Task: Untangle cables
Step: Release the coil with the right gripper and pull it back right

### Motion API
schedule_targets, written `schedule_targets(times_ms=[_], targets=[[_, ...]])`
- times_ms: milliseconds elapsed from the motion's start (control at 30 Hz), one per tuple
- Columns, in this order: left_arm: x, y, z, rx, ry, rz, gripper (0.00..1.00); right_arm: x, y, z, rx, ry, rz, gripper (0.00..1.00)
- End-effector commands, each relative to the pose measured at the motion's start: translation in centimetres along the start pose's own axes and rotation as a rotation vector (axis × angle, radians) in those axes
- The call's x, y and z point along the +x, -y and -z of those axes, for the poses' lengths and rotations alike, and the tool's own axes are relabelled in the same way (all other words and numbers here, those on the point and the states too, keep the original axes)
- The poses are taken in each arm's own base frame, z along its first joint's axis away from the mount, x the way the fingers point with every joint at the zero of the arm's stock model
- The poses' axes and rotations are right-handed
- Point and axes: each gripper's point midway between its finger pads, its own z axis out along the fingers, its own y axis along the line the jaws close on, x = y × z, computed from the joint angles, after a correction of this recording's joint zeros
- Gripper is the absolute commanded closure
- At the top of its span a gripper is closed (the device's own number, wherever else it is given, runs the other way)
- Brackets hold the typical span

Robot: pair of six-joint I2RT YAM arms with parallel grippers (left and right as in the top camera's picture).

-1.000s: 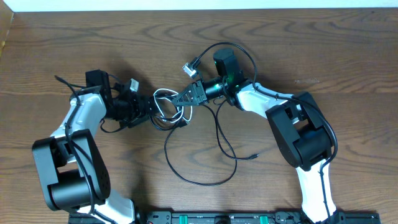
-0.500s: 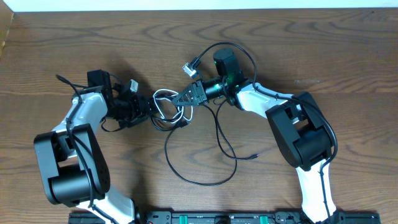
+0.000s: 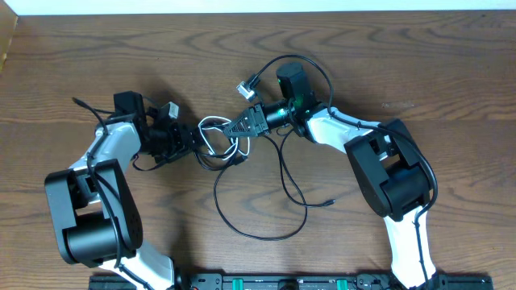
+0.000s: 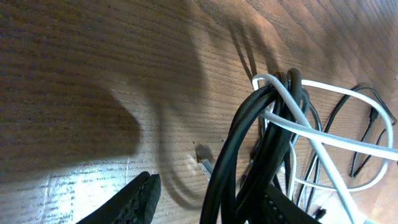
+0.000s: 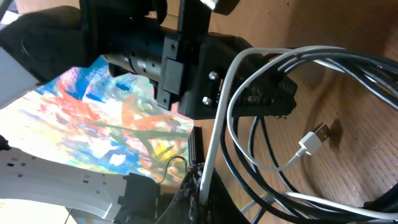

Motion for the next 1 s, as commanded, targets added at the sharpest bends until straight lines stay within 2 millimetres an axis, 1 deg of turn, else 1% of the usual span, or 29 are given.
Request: schedule_targets(times_ms=[0,33,67,100,200,333,400,467,667,800,967], targets=[[0.7,-0.8,-0.7,-0.015,-0.016,0.025,0.64,0.0,-0.2,0.1,-0.008,-0.005,0.027,0.99],[0.8,-0.9,-0.7,-0.015,-0.016,0.026,0.73,0.0,-0.2,0.1,-0.008,-0.005,0.027,0.99],[0.8,-0.9,-0.7,-0.015,-0.016,0.026,0.91,0.0,-0.2,0.1,-0.008,-0.005,0.027,0.99],[0.8,-0.9,-0.7,-0.015,-0.016,0.026,0.92,0.0,-0.2,0.1,-0.009,-0.005,0.029,0.99],[0.8,-0.9,-0.7,-0.015,-0.016,0.026,0.92,-0.1,-0.4,0.1,-0.015,-0.004,0.064,0.99],[0.7,-1.4,-0.7,-0.041,-0.011,0.039,0.92,-0.2,-1.6,0.6,-0.053,-0.018,0.108,0.99],[0.6,-2.6,-0.6,-0.115,0.0,0.089,0.92,-0.5,-2.8,0.8,-0.058,-0.015,0.131,0.99],[0.5,-3.1,-0.5,-0.144,0.006,0.109,0.92,-0.7,-4.0,0.9,-0.063,-0.013,0.155,0.99],[1.0,-3.2,-0.5,-0.147,-0.014,0.122,0.92,-1.2,-7.5,1.4,-0.073,0.001,0.229,0.99],[1.7,-3.2,-0.5,-0.151,-0.039,0.138,0.92,-1.4,-10.3,2.0,-0.081,0.013,0.287,0.99],[1.8,-3.2,-0.5,-0.152,-0.042,0.14,0.92,-1.6,-14.1,2.7,-0.085,0.037,0.346,0.99]])
